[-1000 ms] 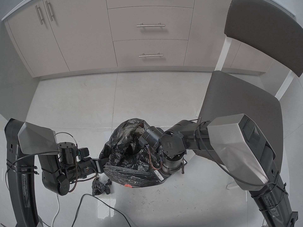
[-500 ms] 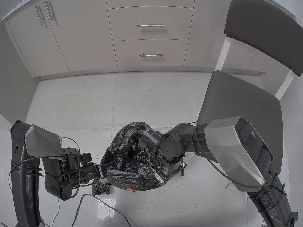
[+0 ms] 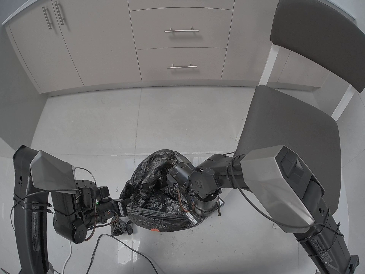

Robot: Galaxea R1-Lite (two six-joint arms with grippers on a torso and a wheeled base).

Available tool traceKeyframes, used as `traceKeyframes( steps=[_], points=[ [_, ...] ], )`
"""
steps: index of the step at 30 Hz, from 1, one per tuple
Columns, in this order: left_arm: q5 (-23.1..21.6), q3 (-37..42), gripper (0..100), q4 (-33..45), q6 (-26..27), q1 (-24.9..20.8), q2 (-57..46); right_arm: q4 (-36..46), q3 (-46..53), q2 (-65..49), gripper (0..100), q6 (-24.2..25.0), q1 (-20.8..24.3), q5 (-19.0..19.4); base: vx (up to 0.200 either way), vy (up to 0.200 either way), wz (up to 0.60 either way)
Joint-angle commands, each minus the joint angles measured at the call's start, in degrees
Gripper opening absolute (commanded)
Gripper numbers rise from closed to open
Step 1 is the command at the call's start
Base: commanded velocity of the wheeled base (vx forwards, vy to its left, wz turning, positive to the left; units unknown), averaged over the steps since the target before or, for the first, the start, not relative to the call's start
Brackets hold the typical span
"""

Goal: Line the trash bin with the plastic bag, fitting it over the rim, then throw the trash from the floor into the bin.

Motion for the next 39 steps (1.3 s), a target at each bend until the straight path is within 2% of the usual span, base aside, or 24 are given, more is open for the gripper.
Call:
traceKeyframes(
  steps=[1,7,17,20,25,34,39],
  points=[
    [0.86,0.05,0,0.01,-0.03,0.03,-0.21,0.2,0.01,0.93,100,-0.05,-0.23,-0.1,0.0,0.0,0.0],
    [4.56,0.23,0,0.01,-0.12,-0.06,-0.38,0.11,0.01,0.93,100,0.39,-0.23,-0.1,0.0,0.0,0.0],
    [5.17,-0.39,0,0.01,-0.38,-0.06,-0.47,-0.15,0.01,0.14,100,0.12,0.12,-0.1,0.0,0.0,0.0],
    [7.9,-0.83,0,-0.07,-1.35,-0.14,-1.26,0.11,0.01,-1.27,100,0.3,0.56,-0.1,0.0,0.0,0.0],
    [8.07,-1.71,0,0.01,-6.01,-0.06,-2.14,0.38,0.01,-3.64,100,0.3,1.62,-1.06,0.0,0.0,0.0],
    [5.08,-1.18,0,0.01,-5.66,-0.32,-2.76,0.55,0.01,-5.48,100,0.3,2.14,-2.38,0.0,0.0,0.0],
    [5.26,-1.27,0,0.01,-5.66,-0.76,-3.37,0.46,0.01,-5.4,100,0.3,2.14,-2.47,0.0,0.0,0.0]
  ],
)
